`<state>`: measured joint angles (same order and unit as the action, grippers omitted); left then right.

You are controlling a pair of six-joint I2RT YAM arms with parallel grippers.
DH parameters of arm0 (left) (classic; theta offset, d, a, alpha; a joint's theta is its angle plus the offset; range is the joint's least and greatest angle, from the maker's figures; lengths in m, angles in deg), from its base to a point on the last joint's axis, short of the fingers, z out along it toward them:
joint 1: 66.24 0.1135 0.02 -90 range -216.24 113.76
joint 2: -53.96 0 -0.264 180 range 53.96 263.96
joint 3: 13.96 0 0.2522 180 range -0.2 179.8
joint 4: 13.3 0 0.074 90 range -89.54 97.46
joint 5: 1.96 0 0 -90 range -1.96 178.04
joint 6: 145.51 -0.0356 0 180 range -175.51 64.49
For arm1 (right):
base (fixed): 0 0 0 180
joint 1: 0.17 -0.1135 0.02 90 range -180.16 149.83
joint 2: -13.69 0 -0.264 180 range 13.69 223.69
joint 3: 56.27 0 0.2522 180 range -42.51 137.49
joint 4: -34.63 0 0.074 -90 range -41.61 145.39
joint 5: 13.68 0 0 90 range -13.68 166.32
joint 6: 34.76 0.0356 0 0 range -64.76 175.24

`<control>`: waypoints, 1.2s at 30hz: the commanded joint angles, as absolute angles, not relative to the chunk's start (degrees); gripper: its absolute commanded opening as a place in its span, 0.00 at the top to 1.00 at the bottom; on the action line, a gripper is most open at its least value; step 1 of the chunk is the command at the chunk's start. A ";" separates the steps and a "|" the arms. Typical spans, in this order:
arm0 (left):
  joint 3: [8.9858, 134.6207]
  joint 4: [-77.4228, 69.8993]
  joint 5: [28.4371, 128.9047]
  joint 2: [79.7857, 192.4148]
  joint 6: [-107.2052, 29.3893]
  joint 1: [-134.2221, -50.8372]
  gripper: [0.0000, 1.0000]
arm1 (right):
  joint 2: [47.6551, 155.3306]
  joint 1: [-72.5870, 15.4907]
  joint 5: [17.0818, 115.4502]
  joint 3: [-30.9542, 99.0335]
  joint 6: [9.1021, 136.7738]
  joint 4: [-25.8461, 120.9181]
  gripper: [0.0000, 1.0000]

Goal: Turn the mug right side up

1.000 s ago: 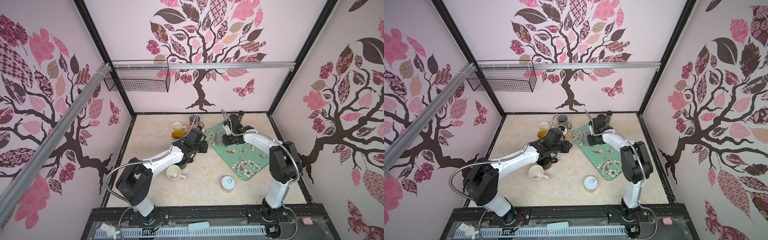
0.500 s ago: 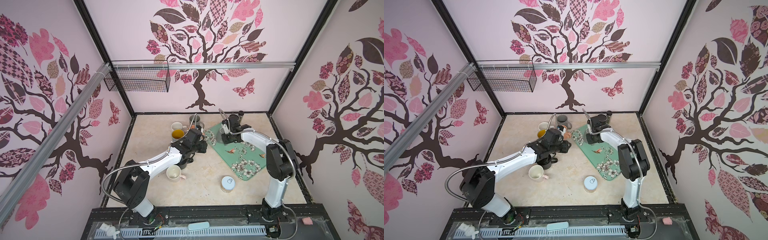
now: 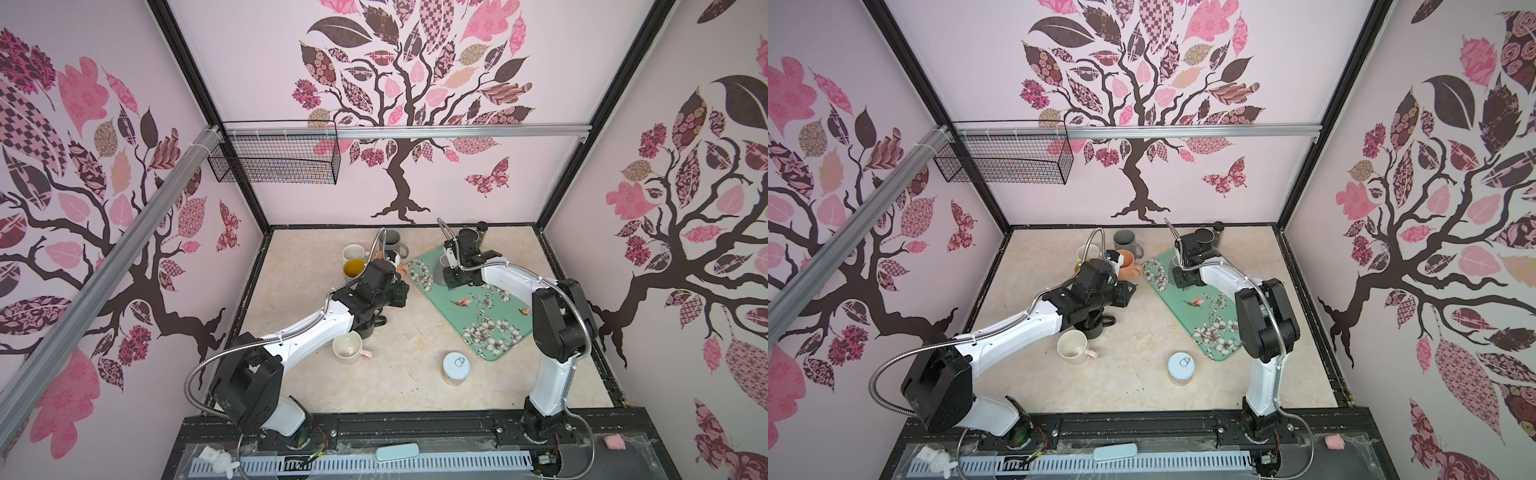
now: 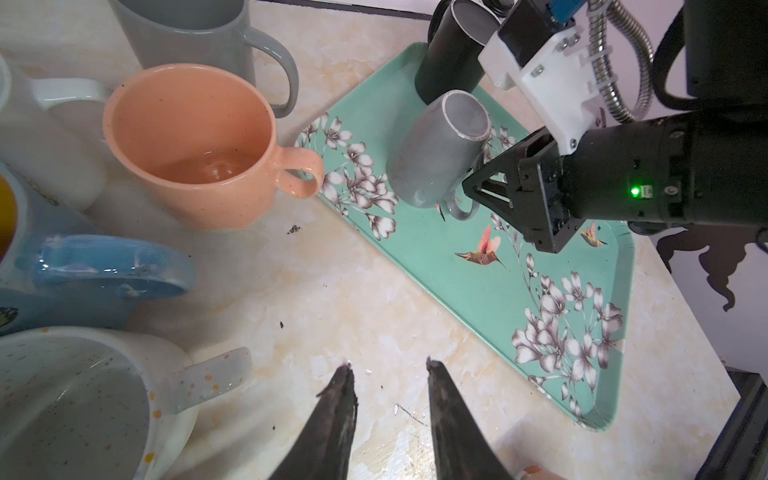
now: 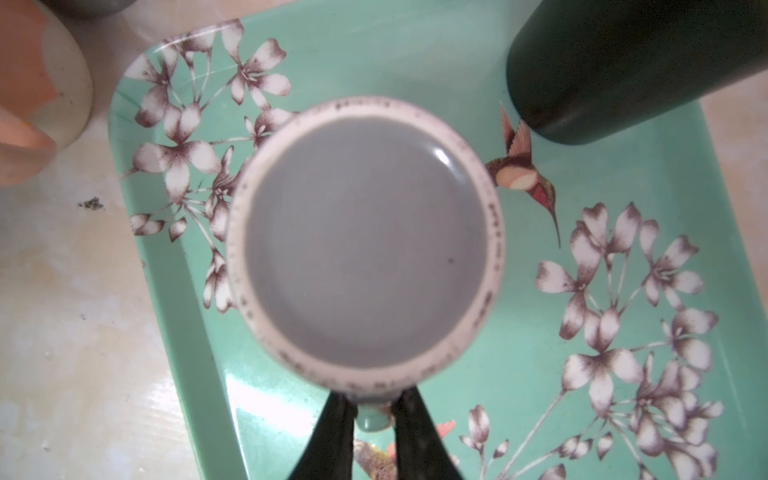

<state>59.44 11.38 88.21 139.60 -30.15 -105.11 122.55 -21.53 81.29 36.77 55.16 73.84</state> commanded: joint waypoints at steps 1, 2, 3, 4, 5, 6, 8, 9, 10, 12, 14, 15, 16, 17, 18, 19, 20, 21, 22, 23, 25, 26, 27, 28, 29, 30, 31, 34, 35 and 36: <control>57.32 9.86 89.11 138.22 -30.99 -104.74 0.67 | 122.12 -21.87 82.68 38.61 57.00 74.99 0.64; 57.19 9.85 89.16 138.01 -30.99 -104.74 0.67 | 122.38 -21.87 82.74 38.88 57.55 75.10 0.59; 57.06 9.86 89.23 137.85 -31.03 -104.73 0.67 | 122.64 -21.87 82.87 39.04 58.01 75.10 0.56; 56.86 9.86 89.34 137.66 -31.03 -104.65 0.67 | 122.92 -21.90 82.98 39.20 58.61 75.16 0.54; 56.61 9.86 89.46 137.49 -31.08 -104.62 0.67 | 123.40 -21.91 83.11 39.79 58.97 75.28 0.52; 56.50 9.86 89.49 137.23 -31.19 -104.48 0.67 | 123.88 -21.89 83.15 40.15 59.14 75.50 0.51; 56.07 9.86 89.65 136.80 -31.28 -104.17 0.67 | 125.27 -21.92 83.40 41.64 59.37 76.37 0.50; 55.84 9.86 89.75 136.58 -31.34 -104.04 0.67 | 125.92 -21.96 83.38 42.41 59.38 76.86 0.50; 55.63 9.86 89.86 136.28 -31.36 -103.88 0.67 | 126.69 -21.94 83.42 43.10 59.37 77.35 0.50; 55.32 9.82 90.03 135.96 -31.34 -103.69 0.67 | 127.98 -21.96 83.59 44.35 59.42 78.34 0.52; 55.10 9.86 90.20 135.61 -31.36 -103.62 0.67 | 129.01 -21.96 83.78 45.34 59.37 79.24 0.54; 54.98 9.86 90.31 135.52 -31.34 -103.57 0.67 | 129.25 -21.96 83.70 45.69 59.37 79.43 0.55; 55.00 9.86 90.25 135.39 -31.35 -103.51 0.67 | 129.53 -21.96 83.68 45.90 59.41 79.72 0.57; 54.96 9.86 90.38 135.37 -31.35 -103.53 0.67 | 129.71 -21.96 83.71 46.15 59.44 79.91 0.59; 54.97 9.86 90.37 135.34 -31.34 -103.55 0.67 | 129.87 -21.92 83.86 46.28 59.42 80.02 0.60; 54.93 9.86 90.36 135.30 -31.48 -103.48 0.67 | 129.96 -21.91 83.96 46.42 59.37 80.27 0.63; 54.88 9.86 90.46 135.32 -31.46 -103.42 0.67 | 130.01 -21.96 84.09 46.55 59.40 80.46 0.66; 54.83 9.86 90.47 135.23 -31.43 -103.41 0.67 | 130.05 -21.96 84.22 46.71 59.37 80.51 0.70; 54.81 9.86 90.50 135.21 -31.43 -103.42 0.67 | 129.88 -21.94 84.31 46.61 59.28 80.62 0.75; 54.82 9.82 90.51 135.16 -31.55 -103.42 0.67 | 129.79 -21.96 84.33 46.61 59.22 80.56 0.80; 54.80 9.84 90.66 135.20 -31.52 -103.42 0.67 | 129.17 -21.96 84.47 46.52 59.19 80.52 0.88; 54.78 9.86 90.66 135.22 -31.52 -103.34 0.67 | 128.95 -21.92 84.44 46.46 59.06 80.35 0.92; 54.76 9.86 90.72 135.20 -31.52 -103.32 0.67 | 128.51 -21.96 84.27 46.45 59.02 80.19 0.96; 54.81 9.86 91.00 135.25 -31.39 -103.29 0.67 | 127.97 -21.94 84.19 46.43 58.99 80.12 0.99; 54.97 9.86 91.45 135.21 -31.16 -103.24 0.66 | 127.59 -21.95 83.99 46.33 59.07 79.96 1.00; 54.95 9.83 92.04 135.12 -30.65 -103.03 0.66 | 126.90 -21.96 83.94 46.29 59.10 79.82 1.00; 54.93 9.65 92.34 134.97 -29.96 -102.71 0.65 | 126.04 -21.96 83.73 46.07 59.26 79.40 1.00; 54.33 8.19 90.21 134.09 -28.12 -100.91 0.61 | 122.75 -21.96 82.06 44.84 60.10 77.20 1.00; 54.06 7.59 88.96 133.75 -27.36 -100.12 0.61 | 121.50 -21.96 81.23 44.17 60.65 76.15 1.00; 53.69 6.69 87.33 133.29 -26.37 -99.11 0.60 | 119.91 -21.96 79.73 43.32 61.33 74.69 1.00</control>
